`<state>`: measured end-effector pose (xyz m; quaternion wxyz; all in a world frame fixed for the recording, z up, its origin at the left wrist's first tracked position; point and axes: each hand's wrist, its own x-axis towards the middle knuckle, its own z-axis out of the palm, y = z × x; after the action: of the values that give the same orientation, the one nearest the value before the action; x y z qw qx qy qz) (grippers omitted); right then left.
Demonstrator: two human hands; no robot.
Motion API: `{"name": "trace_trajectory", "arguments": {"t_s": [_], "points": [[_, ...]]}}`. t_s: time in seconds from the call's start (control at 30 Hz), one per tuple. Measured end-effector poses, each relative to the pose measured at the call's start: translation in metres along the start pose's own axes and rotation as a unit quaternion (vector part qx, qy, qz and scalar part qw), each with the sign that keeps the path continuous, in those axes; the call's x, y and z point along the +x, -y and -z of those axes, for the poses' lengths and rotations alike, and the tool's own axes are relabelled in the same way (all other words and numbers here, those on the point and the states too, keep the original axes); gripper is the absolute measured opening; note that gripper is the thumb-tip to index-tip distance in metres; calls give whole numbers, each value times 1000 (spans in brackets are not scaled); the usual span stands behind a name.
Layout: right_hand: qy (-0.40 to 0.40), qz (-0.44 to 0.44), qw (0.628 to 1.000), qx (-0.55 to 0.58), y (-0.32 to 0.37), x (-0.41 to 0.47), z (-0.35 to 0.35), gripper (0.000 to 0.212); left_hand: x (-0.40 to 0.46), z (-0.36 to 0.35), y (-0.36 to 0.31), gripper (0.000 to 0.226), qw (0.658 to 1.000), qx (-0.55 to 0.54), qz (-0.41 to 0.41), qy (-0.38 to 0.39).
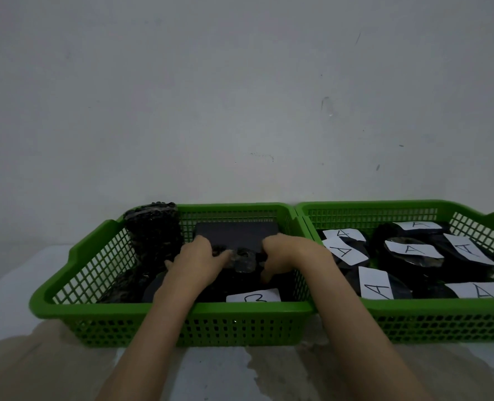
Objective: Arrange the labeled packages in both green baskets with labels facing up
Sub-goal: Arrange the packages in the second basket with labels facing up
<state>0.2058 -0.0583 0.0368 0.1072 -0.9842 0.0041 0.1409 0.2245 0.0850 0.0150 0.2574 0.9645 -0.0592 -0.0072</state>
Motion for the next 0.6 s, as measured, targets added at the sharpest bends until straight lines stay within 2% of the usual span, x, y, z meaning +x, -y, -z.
{"name": "trace_trajectory", "arguments": {"t_s": [0.1, 0.17, 0.23, 0.3, 0.4, 0.53, 0.6], "points": [[-7, -8, 1000, 2, 1, -2, -1, 57, -3, 6, -2, 26, 992, -124, -7, -29], [-34, 3, 999, 19, -2, -3, 0, 68, 0, 8, 0, 45, 973, -224, -3, -53], [-85, 36, 993, 78, -2, -5, 2, 75, 1, 14, 0, 55, 951, -293, -17, -102], [-162, 78, 972, 153, 2, -6, 5, 75, 1, 22, 1, 60, 928, -347, -37, -134], [-278, 93, 917, 271, 6, -8, 11, 61, 1, 29, 6, 67, 902, -409, -61, -124], [-354, 31, 830, 430, 2, -8, 16, 57, 1, 22, 8, 68, 925, -356, -48, -128], [-371, 18, 816, 444, 0, -7, 14, 48, 0, 20, 5, 70, 930, -334, -27, -152]]}}
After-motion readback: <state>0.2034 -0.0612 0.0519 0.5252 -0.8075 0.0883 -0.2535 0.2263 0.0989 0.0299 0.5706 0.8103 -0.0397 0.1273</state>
